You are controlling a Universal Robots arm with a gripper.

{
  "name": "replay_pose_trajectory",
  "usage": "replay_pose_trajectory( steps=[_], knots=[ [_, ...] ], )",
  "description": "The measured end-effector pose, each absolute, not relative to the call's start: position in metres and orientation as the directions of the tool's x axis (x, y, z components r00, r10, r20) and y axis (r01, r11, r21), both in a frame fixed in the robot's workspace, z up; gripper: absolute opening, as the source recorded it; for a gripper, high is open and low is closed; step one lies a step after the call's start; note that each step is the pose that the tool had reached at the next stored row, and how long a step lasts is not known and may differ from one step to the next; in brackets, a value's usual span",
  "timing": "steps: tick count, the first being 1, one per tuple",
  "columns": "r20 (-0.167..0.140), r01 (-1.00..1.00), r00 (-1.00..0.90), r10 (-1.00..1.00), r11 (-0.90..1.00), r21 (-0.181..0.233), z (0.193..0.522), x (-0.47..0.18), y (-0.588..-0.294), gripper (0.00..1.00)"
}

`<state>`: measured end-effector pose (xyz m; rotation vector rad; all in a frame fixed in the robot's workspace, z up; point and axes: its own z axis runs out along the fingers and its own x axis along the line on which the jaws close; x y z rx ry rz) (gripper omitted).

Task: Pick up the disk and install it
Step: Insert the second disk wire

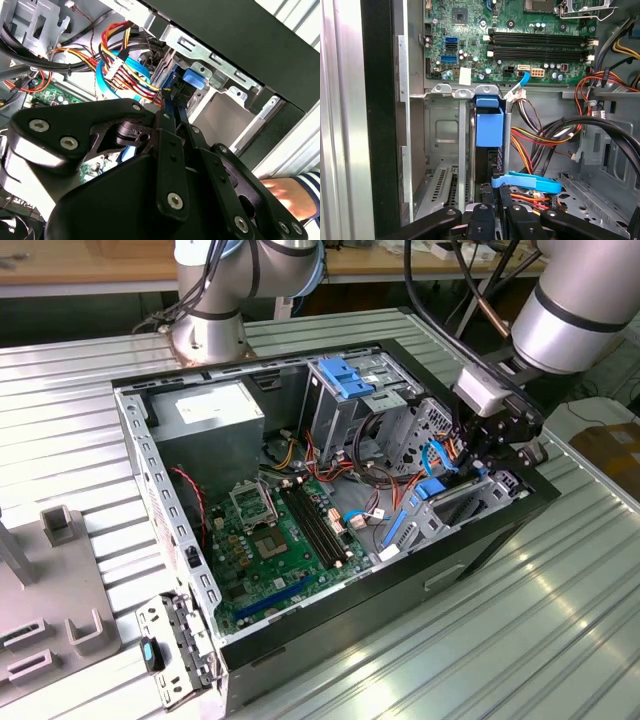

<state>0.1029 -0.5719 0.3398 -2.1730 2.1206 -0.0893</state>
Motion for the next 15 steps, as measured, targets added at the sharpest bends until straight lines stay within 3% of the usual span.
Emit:
replay_pose_trajectory(
  steps=[8,9,11,12,13,15],
  knots=[
    [-0.033,-0.993,0.025,-0.999,-0.021,-0.114,0.338,0.103,-0.5719,0.17],
    [-0.032,-0.993,0.025,-0.999,-0.021,-0.114,0.3386,0.103,-0.5719,0.29],
    [-0.031,-0.993,0.025,-0.999,-0.021,-0.114,0.3387,0.103,-0.5719,0.41],
    [-0.031,-0.993,0.025,-0.999,-0.021,-0.114,0.3387,0.103,-0.5719,0.41],
    [-0.031,-0.993,0.025,-0.999,-0.021,-0.114,0.3387,0.103,-0.5719,0.48],
    [-0.031,-0.993,0.024,-0.999,-0.021,-0.114,0.3388,0.103,-0.5719,0.48]
  ],
)
